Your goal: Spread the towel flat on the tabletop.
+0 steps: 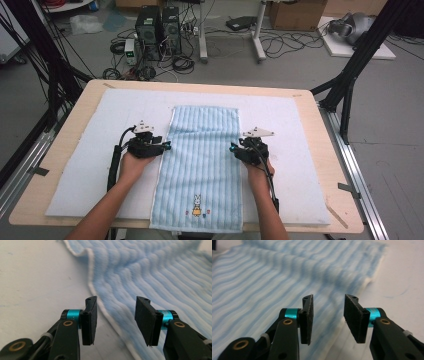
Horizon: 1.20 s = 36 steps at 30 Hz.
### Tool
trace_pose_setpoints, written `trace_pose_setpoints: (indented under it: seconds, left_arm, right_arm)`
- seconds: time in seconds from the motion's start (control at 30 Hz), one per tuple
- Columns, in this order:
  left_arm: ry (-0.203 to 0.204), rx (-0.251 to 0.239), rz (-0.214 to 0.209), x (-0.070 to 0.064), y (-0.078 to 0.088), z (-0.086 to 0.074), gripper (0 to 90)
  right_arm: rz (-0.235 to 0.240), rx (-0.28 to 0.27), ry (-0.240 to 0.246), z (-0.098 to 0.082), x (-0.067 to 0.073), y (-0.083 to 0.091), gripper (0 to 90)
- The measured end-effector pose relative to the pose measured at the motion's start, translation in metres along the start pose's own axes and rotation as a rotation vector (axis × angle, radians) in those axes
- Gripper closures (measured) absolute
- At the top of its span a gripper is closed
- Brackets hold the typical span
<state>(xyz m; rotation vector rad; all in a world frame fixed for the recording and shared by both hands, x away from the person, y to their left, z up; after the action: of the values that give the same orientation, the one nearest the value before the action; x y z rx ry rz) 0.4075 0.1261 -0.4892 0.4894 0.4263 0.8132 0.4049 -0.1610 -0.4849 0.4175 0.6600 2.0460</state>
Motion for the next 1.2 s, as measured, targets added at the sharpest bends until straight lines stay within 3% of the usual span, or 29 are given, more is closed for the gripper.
trace_pose_setpoints:
  seconds: [0.07,0.17,0.27,0.53,0.6,0.73,0.83,0.9,1.0,1.2]
  left_arm:
    - [-0.037,-0.001,-0.022,-0.007,0.007,-0.006,53.8]
    - [-0.055,0.009,-0.061,-0.016,0.015,-0.016,54.7]
    - [-0.049,0.018,-0.097,-0.023,0.022,-0.026,56.0]
    - [-0.092,0.041,-0.211,-0.05,0.036,-0.039,57.9]
    - [-0.127,0.054,-0.217,-0.055,0.039,-0.043,57.9]
    - [-0.158,0.069,-0.221,-0.059,0.037,-0.049,57.4]
    - [-0.185,0.073,-0.2,-0.06,0.036,-0.05,57.8]
    - [-0.213,0.071,-0.175,-0.062,0.037,-0.051,63.8]
    - [-0.228,0.079,-0.184,-0.067,0.039,-0.054,84.6]
    - [-0.226,0.1,-0.222,-0.075,0.047,-0.061,86.9]
  right_arm:
    - [0.036,0.012,0.039,-0.006,0.009,0.007,57.9]
    - [0.095,0.03,0.075,-0.015,0.022,0.018,56.4]
    - [0.099,0.069,0.138,-0.028,0.029,0.024,56.5]
    - [0.146,0.084,0.139,-0.042,0.039,0.04,60.1]
    - [0.151,0.086,0.145,-0.045,0.042,0.044,60.1]
    - [0.144,0.11,0.144,-0.054,0.042,0.05,60.6]
    - [0.146,0.114,0.134,-0.057,0.042,0.049,67.9]
    - [0.153,0.118,0.126,-0.057,0.042,0.049,75.6]
    - [0.173,0.127,0.125,-0.058,0.044,0.051,84.9]
    - [0.208,0.136,0.127,-0.062,0.045,0.056,87.0]
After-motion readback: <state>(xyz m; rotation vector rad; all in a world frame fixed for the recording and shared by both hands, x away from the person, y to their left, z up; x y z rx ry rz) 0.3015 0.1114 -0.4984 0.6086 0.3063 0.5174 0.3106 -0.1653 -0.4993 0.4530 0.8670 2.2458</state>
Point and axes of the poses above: each handheld gripper's, and its own axes: y roughly backward along the jaws, z roughly out of its top, x roughly to its left, the point moved 8 cm from there along -y, roughly forward along the jaws, and after that the axes turned 1 degree about -z, right-handed, at the moved point
